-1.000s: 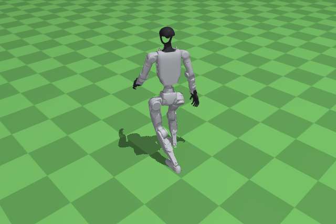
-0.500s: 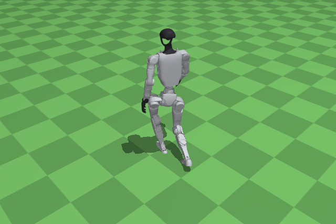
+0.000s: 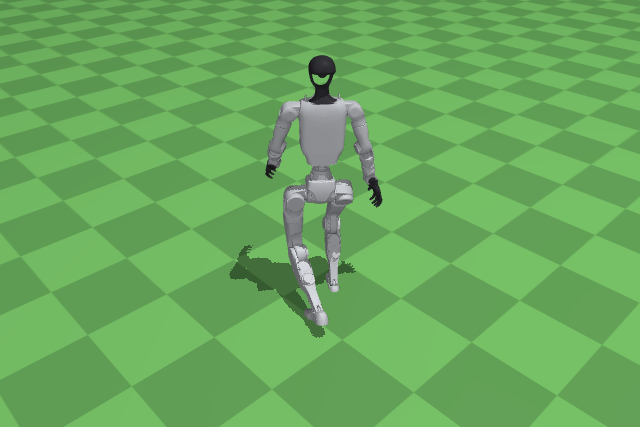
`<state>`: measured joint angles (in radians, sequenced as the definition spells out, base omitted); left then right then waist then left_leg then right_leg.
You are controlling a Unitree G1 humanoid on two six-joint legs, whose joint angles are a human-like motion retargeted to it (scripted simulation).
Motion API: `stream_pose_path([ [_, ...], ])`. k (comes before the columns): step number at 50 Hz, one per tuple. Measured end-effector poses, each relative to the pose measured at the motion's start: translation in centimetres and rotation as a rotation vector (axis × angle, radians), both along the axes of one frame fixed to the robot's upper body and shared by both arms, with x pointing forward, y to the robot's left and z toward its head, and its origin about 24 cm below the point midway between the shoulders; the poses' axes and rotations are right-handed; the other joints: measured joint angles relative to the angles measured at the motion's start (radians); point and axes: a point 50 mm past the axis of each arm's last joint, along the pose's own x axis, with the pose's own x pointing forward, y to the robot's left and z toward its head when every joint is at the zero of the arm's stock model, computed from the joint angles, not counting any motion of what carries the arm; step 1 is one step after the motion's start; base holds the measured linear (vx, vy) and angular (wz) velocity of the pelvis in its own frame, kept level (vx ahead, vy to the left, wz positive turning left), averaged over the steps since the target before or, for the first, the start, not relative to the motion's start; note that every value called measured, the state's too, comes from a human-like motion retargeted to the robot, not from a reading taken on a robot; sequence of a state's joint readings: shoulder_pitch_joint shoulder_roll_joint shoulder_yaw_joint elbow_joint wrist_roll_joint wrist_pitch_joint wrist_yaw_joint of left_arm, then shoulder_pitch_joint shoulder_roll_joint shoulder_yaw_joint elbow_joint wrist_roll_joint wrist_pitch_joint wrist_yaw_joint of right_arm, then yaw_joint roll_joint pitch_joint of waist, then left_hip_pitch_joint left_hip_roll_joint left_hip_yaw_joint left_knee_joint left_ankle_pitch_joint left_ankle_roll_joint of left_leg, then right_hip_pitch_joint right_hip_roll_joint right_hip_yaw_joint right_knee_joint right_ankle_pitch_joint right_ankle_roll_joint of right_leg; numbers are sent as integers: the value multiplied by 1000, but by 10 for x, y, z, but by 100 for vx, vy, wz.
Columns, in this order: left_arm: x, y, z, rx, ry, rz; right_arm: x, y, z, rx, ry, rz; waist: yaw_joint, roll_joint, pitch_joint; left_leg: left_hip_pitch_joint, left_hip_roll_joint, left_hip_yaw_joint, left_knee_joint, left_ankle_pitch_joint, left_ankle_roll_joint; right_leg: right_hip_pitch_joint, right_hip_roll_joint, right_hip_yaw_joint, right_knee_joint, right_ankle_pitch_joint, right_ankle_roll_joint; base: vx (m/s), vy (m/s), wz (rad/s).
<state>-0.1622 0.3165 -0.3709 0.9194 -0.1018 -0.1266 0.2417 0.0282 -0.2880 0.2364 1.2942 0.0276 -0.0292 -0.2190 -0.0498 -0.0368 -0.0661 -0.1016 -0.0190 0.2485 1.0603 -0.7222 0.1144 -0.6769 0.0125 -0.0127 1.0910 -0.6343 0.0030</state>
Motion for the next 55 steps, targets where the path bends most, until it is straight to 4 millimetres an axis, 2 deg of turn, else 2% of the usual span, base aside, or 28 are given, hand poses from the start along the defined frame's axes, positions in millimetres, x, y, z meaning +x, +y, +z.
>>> stream_pose_path([
  [3,-18,-6,-14,-8,82,-9,40,11,6,-11,-107,51,37,57,18,-154,207,-3,392,105,21,72,83,-61,-7,-52,-74,-8,-13,-7],
  [5,-30,-11,-22,-8,133,-20,72,20,14,-15,-190,107,70,67,25,-262,291,-8,541,91,69,113,115,-66,-29,-75,-96,-6,-9,-8],
  [7,-41,-12,-29,-6,177,-24,109,31,26,-13,-283,159,104,58,26,-377,311,-14,579,34,108,155,130,-53,-66,-87,-96,0,0,0],
  [10,-63,-11,-39,-15,246,-9,157,48,50,3,-425,221,141,25,23,-523,261,-2,470,-39,128,217,118,-23,-112,-105,-74,0,0,0],
  [13,-90,-6,-49,-37,314,33,196,63,77,27,-572,266,156,-17,12,-621,153,14,198,-37,93,274,74,5,-152,-121,-44,0,0,0],
  [15,-107,-4,-54,-54,358,68,216,72,94,43,-660,296,153,-49,-6,-661,59,16,-35,-2,58,299,29,19,-175,-129,-25,1,5,25],
  [18,-127,-2,-60,-75,416,110,231,82,110,60,-737,333,133,-98,-45,-658,-79,-1,-344,74,34,310,-46,40,-172,-141,-2,-1,5,31],
  [22,-143,-3,-64,-78,469,114,222,87,102,78,-703,367,123,-145,-55,-611,-164,-4,-343,132,60,363,-118,75,-65,-158,35,3,2,2],
  [23,-145,-4,-65,-75,476,107,214,86,94,80,-666,370,115,-157,-56,-607,-181,2,-301,134,71,370,-142,78,-14,-147,53,0,0,0],
  [25,-142,-5,-65,-67,472,91,192,83,73,93,-565,372,97,-180,-58,-576,-216,16,-248,118,95,373,-192,82,100,-59,102,1,3,1],
  [27,-127,-3,-62,-54,437,73,166,79,52,126,-443,367,76,-223,-36,-461,-289,36,-334,118,121,337,-277,104,261,106,159,1,8,-13],
  [28,-117,-3,-59,-47,410,63,152,77,42,134,-383,364,63,-233,-26,-417,-308,41,-358,107,129,298,-311,109,348,179,168,-1,7,-21],
  [29,-108,-3,-56,-40,385,51,137,73,33,135,-321,359,45,-237,-18,-384,-319,46,-359,87,133,259,-344,107,423,210,163,-2,6,-21],
  [31,-83,-1,-48,-18,320,33,111,63,20,124,-217,348,21,-224,-3,-290,-323,42,-419,59,133,161,-377,103,520,206,125,2,9,-50],
  [33,-59,3,-38,3,249,28,85,51,10,106,-131,319,-9,-206,9,-201,-323,35,-470,36,122,63,-393,92,541,140,82,4,8,-51],
  [35,-31,7,-24,15,169,33,63,36,5,87,-70,272,-23,-164,17,-97,-305,18,-574,39,106,-21,-355,63,458,81,51,7,5,-46],
  [39,13,10,6,38,5,13,25,13,0,63,7,146,-43,-94,14,25,-257,-7,-664,31,78,-111,-215,32,80,36,74,5,0,-23],
  [41,28,8,18,51,-61,-9,13,5,0,51,25,102,-34,-58,3,41,-214,-14,-651,3,67,-121,-125,38,-119,38,96,1,-4,-19],
  [43,33,5,23,53,-94,-19,3,2,-1,41,40,80,-29,-56,-2,49,-195,-14,-580,-28,53,-128,-88,57,-162,37,104,-5,-8,-4],
  [45,33,2,23,47,-105,-23,2,1,0,29,28,62,-23,-37,-9,49,-155,-30,-472,-55,41,-88,-51,45,-163,59,86,-2,-10,7],
  [48,9,-1,4,40,-24,-21,15,8,1,17,-31,60,-8,-25,-3,7,-51,-6,-132,-41,6,-35,-4,28,-28,38,33,-3,-11,-6],
  [50,-12,-4,-11,46,62,-32,38,16,5,5,-108,81,6,16,13,-92,105,5,208,48,-12,20,58,-25,10,-7,-27,-7,-14,-8],
  [52,-33,-7,-25,58,154,-58,70,24,13,-13,-201,130,34,41,24,-217,254,10,470,112,22,65,111,-51,9,-52,-78,-7,-13,-9],
  [55,-63,-11,-42,78,280,-93,120,35,33,-41,-344,203,84,41,32,-404,390,11,669,67,105,131,159,-40,-15,-101,-114,-3,-9,-5],
])
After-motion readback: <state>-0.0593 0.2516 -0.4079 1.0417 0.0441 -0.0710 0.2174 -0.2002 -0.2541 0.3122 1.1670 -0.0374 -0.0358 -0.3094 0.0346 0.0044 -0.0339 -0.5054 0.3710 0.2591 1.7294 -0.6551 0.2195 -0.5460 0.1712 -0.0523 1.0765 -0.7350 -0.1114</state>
